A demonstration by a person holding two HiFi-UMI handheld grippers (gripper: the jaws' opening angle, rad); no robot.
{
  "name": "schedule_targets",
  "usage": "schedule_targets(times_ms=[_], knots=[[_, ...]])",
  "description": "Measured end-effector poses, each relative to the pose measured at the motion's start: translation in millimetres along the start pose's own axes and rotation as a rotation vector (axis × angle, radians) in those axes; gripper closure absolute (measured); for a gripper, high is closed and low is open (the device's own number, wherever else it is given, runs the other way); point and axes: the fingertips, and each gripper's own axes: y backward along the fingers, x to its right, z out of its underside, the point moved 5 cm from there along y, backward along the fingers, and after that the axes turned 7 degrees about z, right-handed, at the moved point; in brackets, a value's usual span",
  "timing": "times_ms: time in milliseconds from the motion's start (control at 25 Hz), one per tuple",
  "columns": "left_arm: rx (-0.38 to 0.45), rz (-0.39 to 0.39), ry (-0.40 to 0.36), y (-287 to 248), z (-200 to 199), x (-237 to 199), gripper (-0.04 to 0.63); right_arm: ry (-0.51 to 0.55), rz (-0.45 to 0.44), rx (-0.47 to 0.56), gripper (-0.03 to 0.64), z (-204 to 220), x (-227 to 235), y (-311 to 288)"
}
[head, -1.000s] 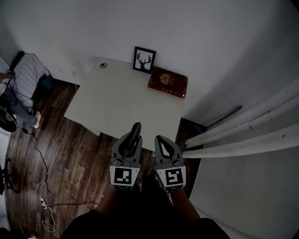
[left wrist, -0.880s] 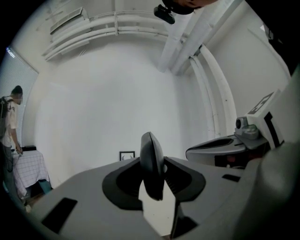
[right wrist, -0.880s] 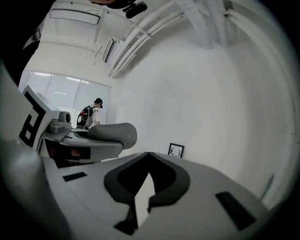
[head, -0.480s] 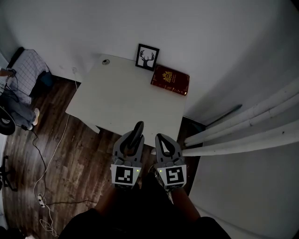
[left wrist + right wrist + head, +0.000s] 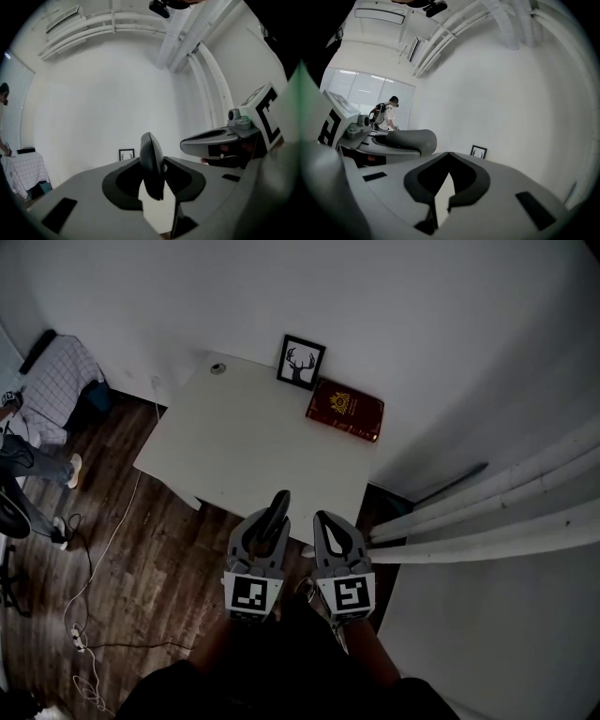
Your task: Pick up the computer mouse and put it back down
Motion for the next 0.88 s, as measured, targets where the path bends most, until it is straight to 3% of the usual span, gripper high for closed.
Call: schedule_targets(times_ms=[520,880], knots=[[0.006,-0.064,-0.050,-55,-27,4,0.468,-0.028,-0.028,0.094,0.597,-17,65,-32],[-0.018,-0.112,-0.035,-93,-32,12,0.468,-0.048,-0.093,0.113,0.597,-15,101,-53]])
